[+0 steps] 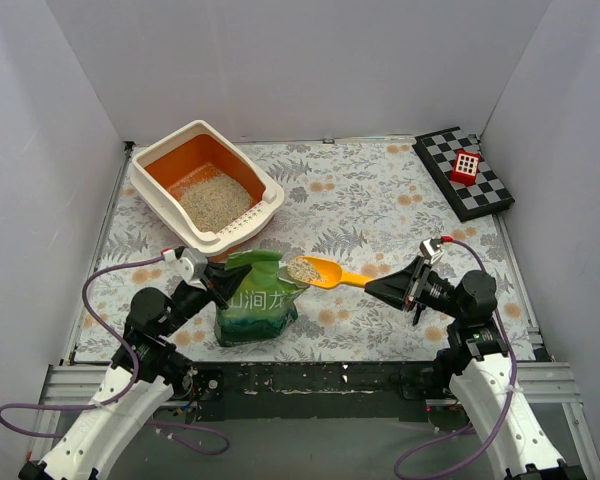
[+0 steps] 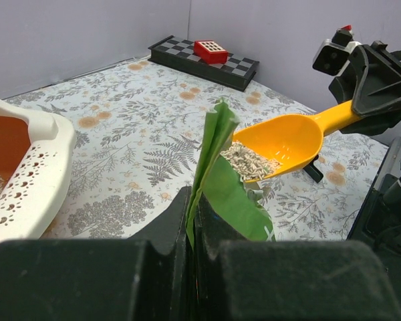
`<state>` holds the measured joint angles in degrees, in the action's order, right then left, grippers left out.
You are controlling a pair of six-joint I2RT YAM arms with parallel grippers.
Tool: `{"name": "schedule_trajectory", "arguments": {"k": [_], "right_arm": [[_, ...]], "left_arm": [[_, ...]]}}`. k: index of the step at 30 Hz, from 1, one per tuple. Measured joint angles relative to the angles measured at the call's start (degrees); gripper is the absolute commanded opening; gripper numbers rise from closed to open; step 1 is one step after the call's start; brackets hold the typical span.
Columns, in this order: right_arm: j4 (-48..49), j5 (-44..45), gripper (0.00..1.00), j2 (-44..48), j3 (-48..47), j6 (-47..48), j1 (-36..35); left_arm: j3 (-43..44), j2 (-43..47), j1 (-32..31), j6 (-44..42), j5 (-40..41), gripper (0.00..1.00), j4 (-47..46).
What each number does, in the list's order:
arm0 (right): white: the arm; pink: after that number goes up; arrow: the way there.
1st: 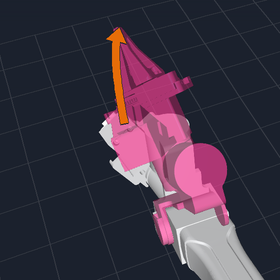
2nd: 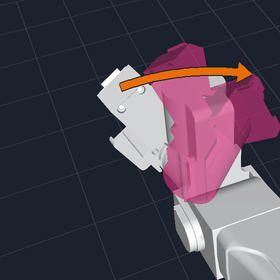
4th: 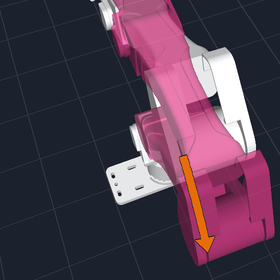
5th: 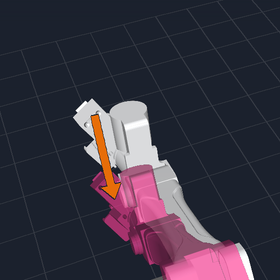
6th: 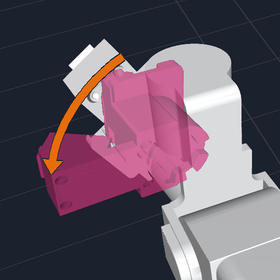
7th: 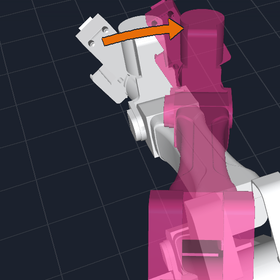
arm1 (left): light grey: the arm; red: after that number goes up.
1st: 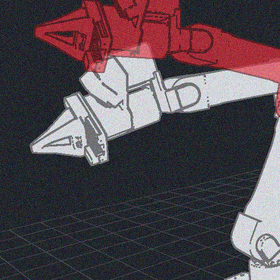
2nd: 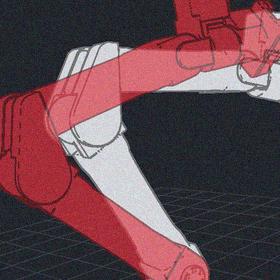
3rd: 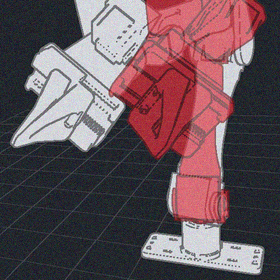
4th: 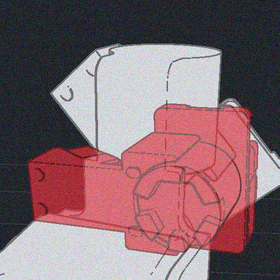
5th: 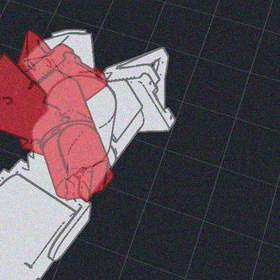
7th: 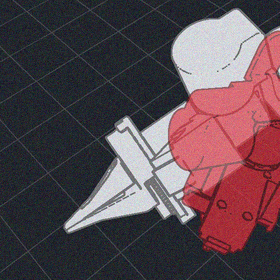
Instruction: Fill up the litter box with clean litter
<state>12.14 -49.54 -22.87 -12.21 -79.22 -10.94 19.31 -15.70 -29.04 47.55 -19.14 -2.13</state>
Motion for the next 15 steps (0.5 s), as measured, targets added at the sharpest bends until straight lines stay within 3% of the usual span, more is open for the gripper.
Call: {"name": "schedule_trajectory", "arguments": {"k": [8, 15], "right_arm": [[0.0, 0.2, 0.01, -2.6, -3.5, -1.7, 0.0], [2.9, 0.4, 0.01, -11.0, -8.0, -2.1, 0.0]], "left_arm": [[0.0, 0.9, 0.0, 0.0, 2.6, 0.00, 0.8], [0.0, 1.0, 0.0, -0.1, 3.5, 0.00, 0.9]]}}
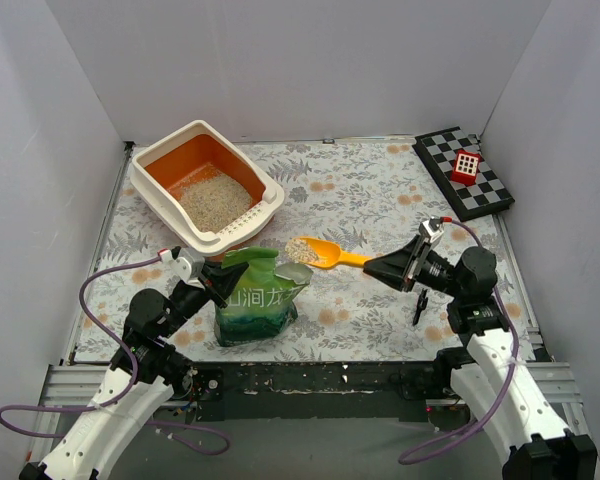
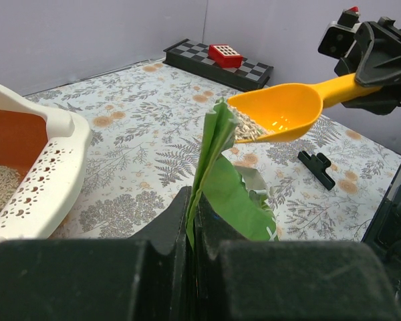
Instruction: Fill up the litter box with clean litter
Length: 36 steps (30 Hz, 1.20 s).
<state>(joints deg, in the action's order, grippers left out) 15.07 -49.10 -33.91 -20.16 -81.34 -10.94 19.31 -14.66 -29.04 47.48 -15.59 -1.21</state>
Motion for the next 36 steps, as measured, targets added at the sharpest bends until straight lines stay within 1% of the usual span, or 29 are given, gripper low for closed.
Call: {"name": "schedule_trajectory", "arguments": {"k": [4, 8, 13, 18, 23, 25, 28, 31, 34, 36], "right_arm": [[3.3, 0.5, 0.01, -6.4, -3.2, 0.0, 0.0], [8.6, 1.6, 0.01, -13.7, -6.4, -0.9, -1.0], [15.5, 3.8, 0.01, -25.4, -11.7, -1.4, -5.4], [19.4, 6.7, 0.01, -39.4, -21.5, -0.7, -10.6], [19.1, 8.9, 0.01, -52.9, -34.7, 2.1, -14.2], [16.8, 9.9, 0.01, -58.8, -41.8, 4.8, -15.2], [10.6, 11.8, 0.01, -68.1, -54.0, 10.1, -16.5], [0.3, 13.4, 0.01, -78.3, -69.3, 16.6, -17.8], [-13.2, 16.7, 0.01, -88.8, -86.6, 24.6, -19.5], [-20.9, 18.2, 0.01, -94.2, -96.2, 29.3, -20.7]], "left_arm": [[0.0, 0.0, 0.0, 0.0, 0.0, 0.00, 0.0], [0.0, 0.0, 0.0, -0.1, 0.0, 0.00, 0.0], [0.0, 0.0, 0.0, -0.1, 0.0, 0.00, 0.0], [0.0, 0.0, 0.0, -0.1, 0.0, 0.00, 0.0], [0.0, 0.5, 0.0, -0.1, 0.1, 0.00, 0.4], [0.0, 0.9, 0.0, -0.1, 0.2, 0.00, 0.7], [0.0, 1.0, 0.0, 0.0, 0.2, 0.00, 0.8], [0.0, 0.9, 0.0, 0.0, 0.3, 0.00, 0.8], [0.0, 0.8, 0.0, 0.0, 0.3, 0.00, 0.8], [0.0, 0.6, 0.0, 0.1, 0.3, 0.00, 0.8]]}}
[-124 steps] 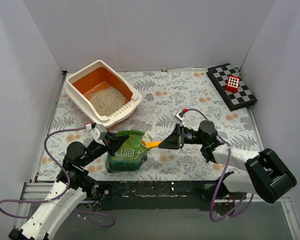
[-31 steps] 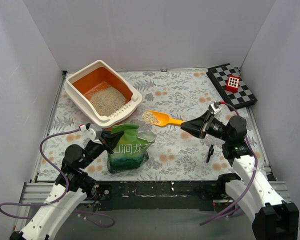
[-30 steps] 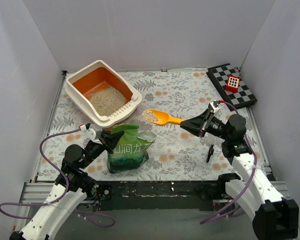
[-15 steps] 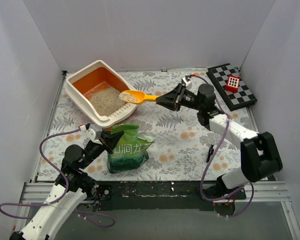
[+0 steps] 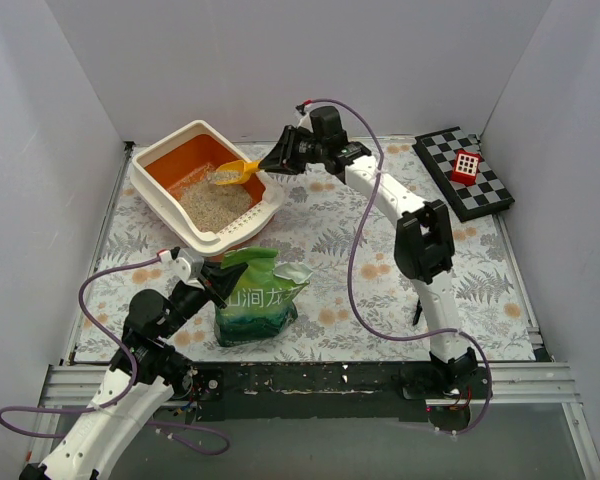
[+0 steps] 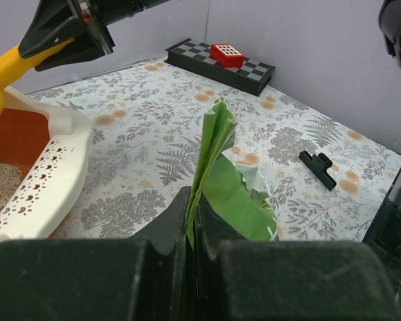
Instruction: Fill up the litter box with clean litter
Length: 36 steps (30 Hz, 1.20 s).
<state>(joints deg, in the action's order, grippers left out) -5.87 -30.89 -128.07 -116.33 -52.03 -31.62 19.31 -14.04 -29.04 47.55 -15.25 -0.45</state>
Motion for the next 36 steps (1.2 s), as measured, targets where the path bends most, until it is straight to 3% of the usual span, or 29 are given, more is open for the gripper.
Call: {"name": "schedule_trajectory", "arguments": {"k": [5, 12, 19, 29, 36], "right_arm": [[-14.4, 4.5, 0.01, -4.7, -11.1, 11.8, -3.2], [-22.7, 15.5, 0.01, -0.1, -8.7, 34.0, -9.5], [-23.9, 23.7, 0.01, 8.2, -5.0, 48.8, -16.5], [-20.6, 31.8, 0.01, 27.9, 10.3, 53.1, -16.0], [-26.2, 33.6, 0.01, 48.0, 18.2, 50.1, -14.9]], "left_arm": [[0.0, -0.4, 0.0, 0.0, 0.1, 0.00, -0.1], [0.0, -0.9, 0.0, 0.0, 0.4, 0.00, -0.4], [0.0, -1.0, 0.0, 0.0, 1.3, 0.00, -0.4], [0.0, -1.0, 0.0, 0.0, 1.3, 0.00, -0.4], [0.0, -1.0, 0.0, 0.0, 0.2, 0.00, -0.6]]}}
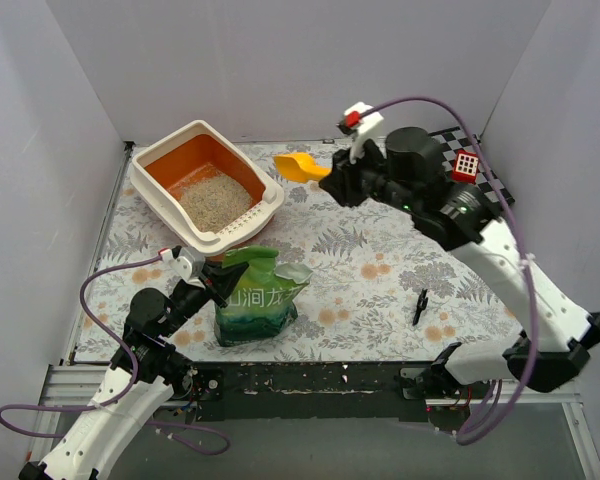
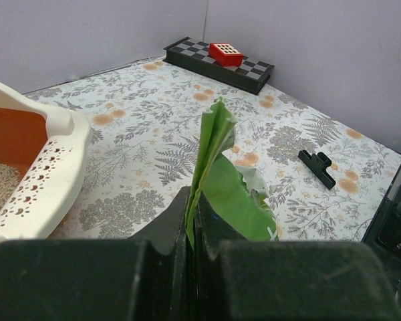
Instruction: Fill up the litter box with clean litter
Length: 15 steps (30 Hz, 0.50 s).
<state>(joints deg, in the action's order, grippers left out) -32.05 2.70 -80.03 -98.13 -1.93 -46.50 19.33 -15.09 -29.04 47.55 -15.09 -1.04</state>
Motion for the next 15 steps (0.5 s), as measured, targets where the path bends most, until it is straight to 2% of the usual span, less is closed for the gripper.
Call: {"name": "schedule_trajectory", "arguments": {"k": [6, 15], "right_arm": [[-10.9, -5.8, 0.01, 12.5, 3.2, -3.8, 3.7], [-25.0, -17.9, 0.01, 19.7, 11.7, -7.0, 4.0]], "left_arm": [[-0.1, 0.3, 0.0, 0.0, -3.3, 0.00, -0.7], [-0.1, -0.2, 0.0, 0.3, -9.6, 0.00, -1.6]]}}
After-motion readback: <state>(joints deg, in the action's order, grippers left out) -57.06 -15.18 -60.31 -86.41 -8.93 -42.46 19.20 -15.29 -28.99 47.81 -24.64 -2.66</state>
